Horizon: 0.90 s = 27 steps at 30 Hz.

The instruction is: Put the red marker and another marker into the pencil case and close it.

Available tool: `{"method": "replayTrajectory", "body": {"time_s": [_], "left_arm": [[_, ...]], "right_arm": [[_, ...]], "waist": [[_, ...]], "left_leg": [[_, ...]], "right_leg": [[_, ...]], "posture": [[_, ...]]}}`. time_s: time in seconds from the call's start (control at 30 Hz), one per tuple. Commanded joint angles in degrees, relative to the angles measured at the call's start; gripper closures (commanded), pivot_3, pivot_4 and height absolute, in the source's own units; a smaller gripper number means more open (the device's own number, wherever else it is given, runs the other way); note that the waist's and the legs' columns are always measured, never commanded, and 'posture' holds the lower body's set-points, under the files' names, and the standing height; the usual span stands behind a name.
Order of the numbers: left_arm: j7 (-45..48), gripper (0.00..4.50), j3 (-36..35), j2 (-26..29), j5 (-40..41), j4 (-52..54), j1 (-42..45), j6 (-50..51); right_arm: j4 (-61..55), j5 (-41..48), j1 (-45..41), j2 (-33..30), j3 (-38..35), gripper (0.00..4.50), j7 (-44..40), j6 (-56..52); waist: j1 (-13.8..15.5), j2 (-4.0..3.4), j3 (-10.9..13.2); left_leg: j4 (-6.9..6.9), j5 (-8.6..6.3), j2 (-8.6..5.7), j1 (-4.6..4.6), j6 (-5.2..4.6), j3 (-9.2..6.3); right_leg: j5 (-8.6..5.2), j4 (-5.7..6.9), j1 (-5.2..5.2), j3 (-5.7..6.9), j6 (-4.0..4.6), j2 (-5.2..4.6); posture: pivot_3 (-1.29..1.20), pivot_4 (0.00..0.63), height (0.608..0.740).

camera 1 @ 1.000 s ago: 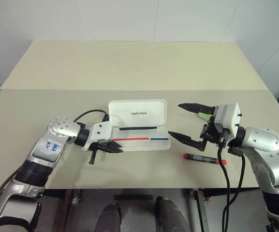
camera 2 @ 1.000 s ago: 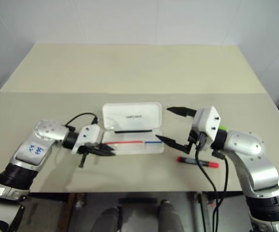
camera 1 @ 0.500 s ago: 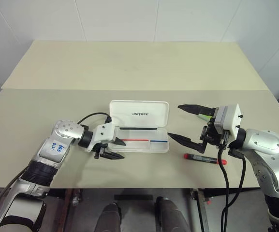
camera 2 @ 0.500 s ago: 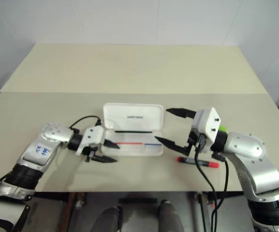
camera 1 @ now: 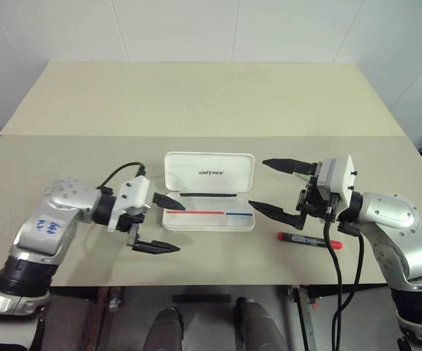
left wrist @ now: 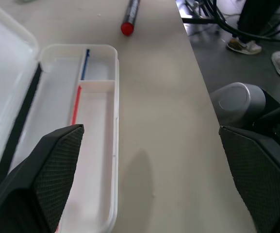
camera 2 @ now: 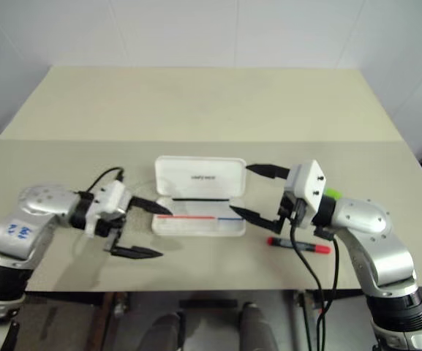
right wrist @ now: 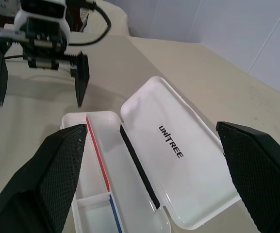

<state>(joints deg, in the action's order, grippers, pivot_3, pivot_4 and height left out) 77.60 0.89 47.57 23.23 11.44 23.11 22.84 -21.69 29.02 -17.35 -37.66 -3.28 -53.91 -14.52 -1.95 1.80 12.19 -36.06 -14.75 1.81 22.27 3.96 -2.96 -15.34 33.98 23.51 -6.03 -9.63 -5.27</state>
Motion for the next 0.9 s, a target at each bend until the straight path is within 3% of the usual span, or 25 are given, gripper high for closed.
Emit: {"method": "replayTrajectory", "body": {"time_s": [0.03, 0.17, 0.23, 0.57, 0.7, 0.9], "left_arm": [[0.0, 0.01, -4.0, 1.4, 2.6, 3.6, -3.8, -1.7], [-5.5, 0.01, -11.1, -1.3, 9.1, 3.4, -4.4, 1.6], [-5.7, 0.01, -13.1, 0.0, 12.7, 4.4, -4.8, 5.7], [-4.6, 0.01, -15.7, 3.1, 18.5, 5.8, -5.5, 9.8], [0.7, 0.01, -13.3, 6.2, 15.7, 2.1, -5.1, 6.5], [2.7, 0.01, -11.5, 5.7, 13.3, -2.6, -1.9, 1.8]], "right_arm": [[0.3, 0.9, 1.2, -1.0, -2.8, 0.00, -0.3, 0.3], [0.8, 1.7, 6.3, -3.7, -6.6, 0.00, -1.1, -1.3], [2.1, 1.2, 9.9, -5.7, -8.3, 0.00, -2.3, -1.5], [14.0, -3.2, 21.4, -12.4, -12.6, 0.00, -11.4, 4.7], [21.8, -4.5, 19.1, -14.8, -10.2, 0.00, -16.2, 5.4], [30.1, -7.3, 12.2, -13.6, -6.4, 0.00, -18.8, 7.9]], "waist": [[0.0, 0.00, 0.0], [0.5, 0.02, 0.0], [0.4, 0.02, 0.0], [-0.1, 0.03, 0.0], [-0.5, 0.04, 0.0], [-1.3, 0.05, 0.0]], "left_leg": [[-0.01, 0.00, 0.00, 0.00, 0.00, 0.01], [-0.07, 0.00, -0.01, 0.04, 0.00, -0.04], [-0.10, 0.00, -0.02, 0.04, 0.00, -0.05], [-0.10, 0.00, -0.01, -0.08, 0.00, 0.08], [-0.18, 0.01, -0.01, -0.10, -0.02, 0.21], [-0.22, 0.07, -0.01, -0.15, -0.07, 0.24]], "right_leg": [[-0.03, -0.02, 0.00, 0.00, 0.05, -0.01], [-0.13, 0.00, -0.02, 0.02, 0.25, -0.01], [-0.13, -0.01, -0.05, 0.02, 0.26, -0.01], [-0.23, 0.00, -0.07, -0.05, 0.44, -0.01], [-0.31, -0.08, -0.09, -0.16, 0.61, -0.01], [-0.28, -0.08, -0.14, -0.21, 0.69, -0.01]], "posture": [[0.00, 0.150, 0.740], [0.00, 0.150, 0.740], [0.00, 0.150, 0.740], [0.00, 0.150, 0.740], [0.00, 0.150, 0.740], [0.00, 0.150, 0.740]]}}
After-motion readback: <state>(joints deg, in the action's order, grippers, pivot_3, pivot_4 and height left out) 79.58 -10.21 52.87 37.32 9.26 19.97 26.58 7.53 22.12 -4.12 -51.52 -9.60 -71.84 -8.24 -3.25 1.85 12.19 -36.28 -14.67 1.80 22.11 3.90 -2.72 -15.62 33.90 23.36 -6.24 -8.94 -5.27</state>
